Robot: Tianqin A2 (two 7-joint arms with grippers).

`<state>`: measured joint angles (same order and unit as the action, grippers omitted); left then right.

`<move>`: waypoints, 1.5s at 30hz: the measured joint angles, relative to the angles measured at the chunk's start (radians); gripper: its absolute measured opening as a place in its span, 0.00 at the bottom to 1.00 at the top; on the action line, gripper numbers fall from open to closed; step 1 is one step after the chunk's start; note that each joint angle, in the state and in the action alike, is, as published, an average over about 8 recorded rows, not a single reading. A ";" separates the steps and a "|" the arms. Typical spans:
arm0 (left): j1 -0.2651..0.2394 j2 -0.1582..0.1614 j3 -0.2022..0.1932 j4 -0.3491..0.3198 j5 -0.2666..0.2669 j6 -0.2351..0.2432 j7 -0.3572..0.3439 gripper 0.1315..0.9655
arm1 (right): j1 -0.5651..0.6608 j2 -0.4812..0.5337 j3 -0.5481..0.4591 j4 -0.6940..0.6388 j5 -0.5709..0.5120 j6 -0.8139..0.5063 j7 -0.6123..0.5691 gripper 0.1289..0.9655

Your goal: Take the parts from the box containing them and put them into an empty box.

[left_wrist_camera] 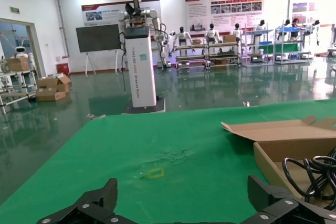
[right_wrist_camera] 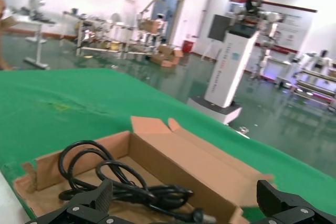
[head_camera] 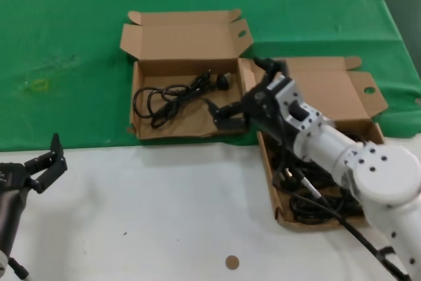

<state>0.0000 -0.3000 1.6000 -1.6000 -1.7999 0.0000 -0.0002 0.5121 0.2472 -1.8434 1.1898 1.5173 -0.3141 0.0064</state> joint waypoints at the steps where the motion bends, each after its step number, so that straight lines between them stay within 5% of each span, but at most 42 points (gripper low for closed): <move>1: 0.000 0.000 0.000 0.000 0.000 0.000 0.000 0.79 | -0.015 0.002 0.007 0.012 0.008 0.009 0.000 1.00; 6: 0.000 0.000 0.000 0.000 0.000 0.000 0.000 0.90 | -0.093 0.010 0.044 0.074 0.051 0.056 -0.001 1.00; 18: 0.000 0.000 0.000 0.000 0.000 0.000 0.000 0.99 | -0.279 0.029 0.133 0.223 0.154 0.171 -0.003 1.00; 31: 0.000 0.000 0.000 0.000 0.000 0.000 0.000 1.00 | -0.459 0.047 0.218 0.368 0.253 0.281 -0.006 1.00; 45: 0.000 0.000 0.000 0.000 0.000 0.000 0.000 1.00 | -0.473 0.049 0.225 0.379 0.261 0.290 -0.006 1.00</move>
<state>0.0000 -0.3000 1.6000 -1.6000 -1.7999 0.0000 0.0000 0.0390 0.2960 -1.6185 1.5688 1.7785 -0.0239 0.0004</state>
